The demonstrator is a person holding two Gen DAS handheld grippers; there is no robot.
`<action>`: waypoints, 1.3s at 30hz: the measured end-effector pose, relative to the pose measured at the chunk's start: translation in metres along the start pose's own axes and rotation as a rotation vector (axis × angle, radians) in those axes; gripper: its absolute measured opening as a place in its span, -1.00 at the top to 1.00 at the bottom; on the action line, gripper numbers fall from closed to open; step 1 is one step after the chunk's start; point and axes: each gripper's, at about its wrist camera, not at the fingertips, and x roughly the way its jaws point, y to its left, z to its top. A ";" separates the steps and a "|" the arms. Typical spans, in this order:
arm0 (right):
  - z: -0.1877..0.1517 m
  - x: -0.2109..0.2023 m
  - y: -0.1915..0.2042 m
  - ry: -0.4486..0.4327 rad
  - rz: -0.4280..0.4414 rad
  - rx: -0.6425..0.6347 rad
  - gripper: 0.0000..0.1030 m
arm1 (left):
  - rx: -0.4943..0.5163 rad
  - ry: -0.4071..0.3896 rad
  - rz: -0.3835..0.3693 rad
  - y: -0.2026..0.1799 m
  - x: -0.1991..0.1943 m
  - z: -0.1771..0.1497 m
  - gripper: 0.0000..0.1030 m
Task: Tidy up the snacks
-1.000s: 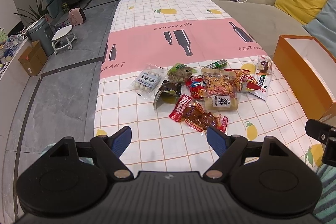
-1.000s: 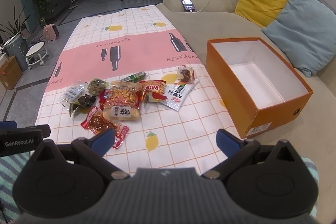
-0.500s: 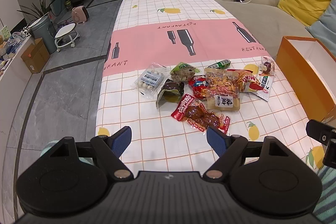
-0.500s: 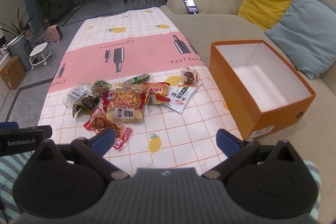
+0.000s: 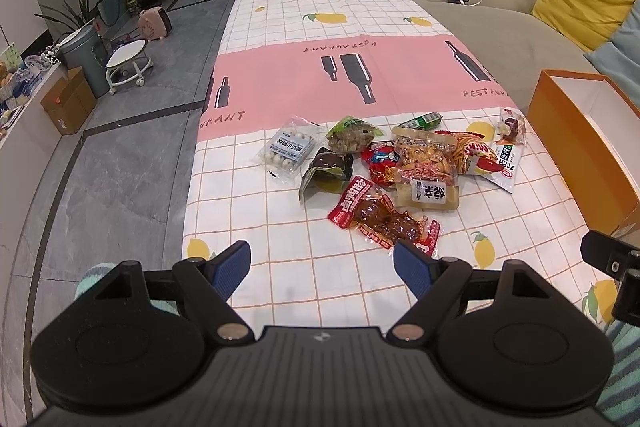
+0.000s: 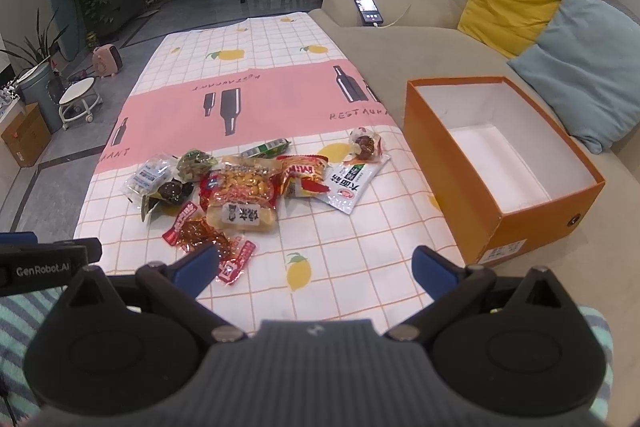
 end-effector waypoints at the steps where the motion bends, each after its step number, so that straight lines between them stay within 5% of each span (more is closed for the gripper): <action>1: 0.000 0.000 0.000 0.000 0.000 -0.001 -0.93 | 0.000 -0.001 0.000 0.000 0.000 0.000 -0.85; 39: 0.008 0.024 -0.005 0.042 0.049 0.012 -0.93 | 0.003 0.026 -0.050 -0.002 0.016 0.014 -0.76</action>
